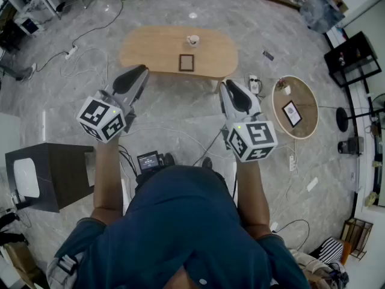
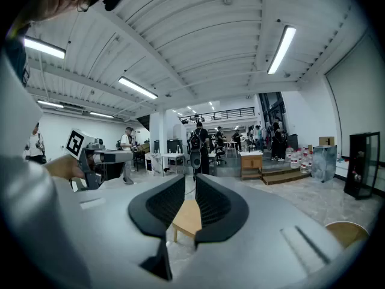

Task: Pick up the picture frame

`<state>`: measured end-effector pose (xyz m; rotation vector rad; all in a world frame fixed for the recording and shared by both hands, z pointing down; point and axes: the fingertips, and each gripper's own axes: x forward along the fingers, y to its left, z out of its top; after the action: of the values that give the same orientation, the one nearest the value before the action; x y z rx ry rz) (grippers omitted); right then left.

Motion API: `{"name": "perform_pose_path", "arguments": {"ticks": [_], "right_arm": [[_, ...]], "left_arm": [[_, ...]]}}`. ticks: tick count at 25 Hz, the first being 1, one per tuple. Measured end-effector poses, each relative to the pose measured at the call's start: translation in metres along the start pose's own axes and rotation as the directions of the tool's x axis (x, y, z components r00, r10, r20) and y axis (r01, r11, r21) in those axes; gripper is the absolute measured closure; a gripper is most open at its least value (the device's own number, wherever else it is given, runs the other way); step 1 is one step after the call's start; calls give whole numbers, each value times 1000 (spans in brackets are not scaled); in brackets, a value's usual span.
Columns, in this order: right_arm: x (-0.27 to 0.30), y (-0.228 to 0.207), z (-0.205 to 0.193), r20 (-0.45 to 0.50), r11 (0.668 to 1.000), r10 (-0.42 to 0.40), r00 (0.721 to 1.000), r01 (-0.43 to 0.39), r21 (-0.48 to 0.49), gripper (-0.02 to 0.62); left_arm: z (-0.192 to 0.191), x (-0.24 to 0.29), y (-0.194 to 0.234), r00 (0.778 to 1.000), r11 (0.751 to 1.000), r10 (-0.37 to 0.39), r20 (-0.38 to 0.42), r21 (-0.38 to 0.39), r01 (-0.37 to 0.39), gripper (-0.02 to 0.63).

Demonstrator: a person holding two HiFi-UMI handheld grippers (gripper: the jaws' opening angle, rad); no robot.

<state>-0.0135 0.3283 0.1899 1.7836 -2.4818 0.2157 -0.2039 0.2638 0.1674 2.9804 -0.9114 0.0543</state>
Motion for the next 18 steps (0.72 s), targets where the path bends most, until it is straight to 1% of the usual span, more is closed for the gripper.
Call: {"name": "perform_pose_path", "arguments": {"ticks": [18], "right_arm": [[24,14,-4,-21,1000,-26,999,26,2,532]], "left_arm": [[-12,-4,28,999,999,-32,-12,-14,32,569]]}}
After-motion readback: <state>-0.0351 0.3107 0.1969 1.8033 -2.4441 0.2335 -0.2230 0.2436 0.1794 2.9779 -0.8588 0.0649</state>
